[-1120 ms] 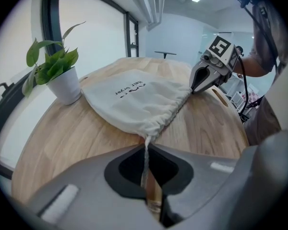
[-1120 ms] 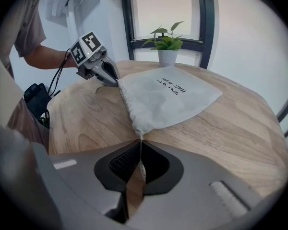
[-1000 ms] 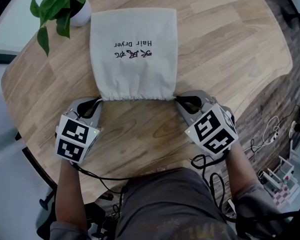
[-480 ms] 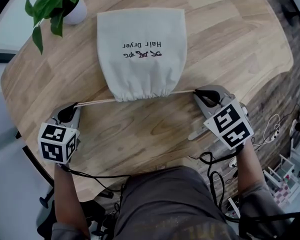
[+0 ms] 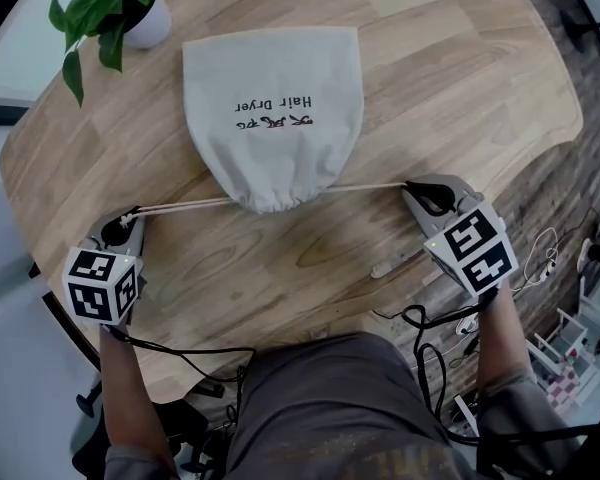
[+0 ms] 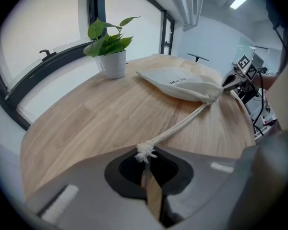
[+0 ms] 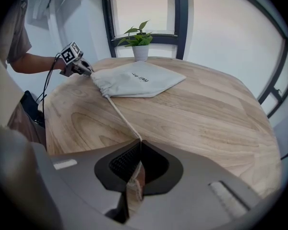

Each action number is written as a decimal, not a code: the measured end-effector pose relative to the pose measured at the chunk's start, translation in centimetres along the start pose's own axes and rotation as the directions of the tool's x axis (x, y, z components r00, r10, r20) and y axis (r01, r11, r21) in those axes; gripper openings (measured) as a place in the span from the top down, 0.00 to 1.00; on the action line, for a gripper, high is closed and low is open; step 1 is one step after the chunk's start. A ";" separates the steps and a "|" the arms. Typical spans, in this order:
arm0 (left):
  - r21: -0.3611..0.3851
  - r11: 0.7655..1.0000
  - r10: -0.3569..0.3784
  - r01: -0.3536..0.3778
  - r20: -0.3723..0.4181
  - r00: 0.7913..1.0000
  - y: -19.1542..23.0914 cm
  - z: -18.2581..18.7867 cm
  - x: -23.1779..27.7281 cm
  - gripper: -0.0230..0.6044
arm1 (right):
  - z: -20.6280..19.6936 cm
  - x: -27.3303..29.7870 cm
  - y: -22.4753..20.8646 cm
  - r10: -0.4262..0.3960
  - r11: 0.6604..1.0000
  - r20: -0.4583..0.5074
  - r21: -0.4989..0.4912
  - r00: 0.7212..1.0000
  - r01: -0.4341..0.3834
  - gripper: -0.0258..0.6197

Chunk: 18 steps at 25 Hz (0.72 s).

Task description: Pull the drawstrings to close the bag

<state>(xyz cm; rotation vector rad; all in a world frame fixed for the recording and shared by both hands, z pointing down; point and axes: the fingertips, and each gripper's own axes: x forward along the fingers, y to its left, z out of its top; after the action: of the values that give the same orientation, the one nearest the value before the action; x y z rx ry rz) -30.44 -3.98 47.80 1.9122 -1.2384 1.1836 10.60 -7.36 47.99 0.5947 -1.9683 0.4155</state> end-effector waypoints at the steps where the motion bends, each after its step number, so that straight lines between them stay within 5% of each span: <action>1: 0.004 1.000 0.005 -0.005 0.000 1.000 0.0 0.0 0.0 0.95 | 0.0 0.0 0.0 -0.007 1.000 -0.001 0.001 1.000 0.007 0.91; 7: -0.026 0.999 -0.020 0.021 0.044 0.999 -1.1 0.1 0.3 0.93 | -0.2 0.3 0.0 -0.049 0.998 0.015 0.043 0.999 0.048 0.91; 10: -0.036 0.996 -0.076 0.078 0.049 0.996 -2.8 -0.2 0.0 0.73 | 0.0 0.3 0.2 -0.051 0.998 0.041 0.049 0.998 0.049 0.89; 12: -0.033 0.994 -0.107 0.109 0.047 0.993 -4.6 -0.7 -0.6 0.61 | 0.3 -0.4 0.9 -0.046 0.999 0.050 0.019 0.998 0.045 0.71; 18: -0.012 0.996 -0.092 0.093 0.101 0.991 -7.3 -1.0 -3.9 0.51 | 4.0 -3.2 3.1 -0.027 0.997 0.155 -0.065 0.988 0.038 0.69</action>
<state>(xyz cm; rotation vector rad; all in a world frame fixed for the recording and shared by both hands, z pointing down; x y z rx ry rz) -24.85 1.43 44.81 2.0161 -1.1932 1.0376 7.18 -6.17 43.22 0.6304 -2.1078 0.2880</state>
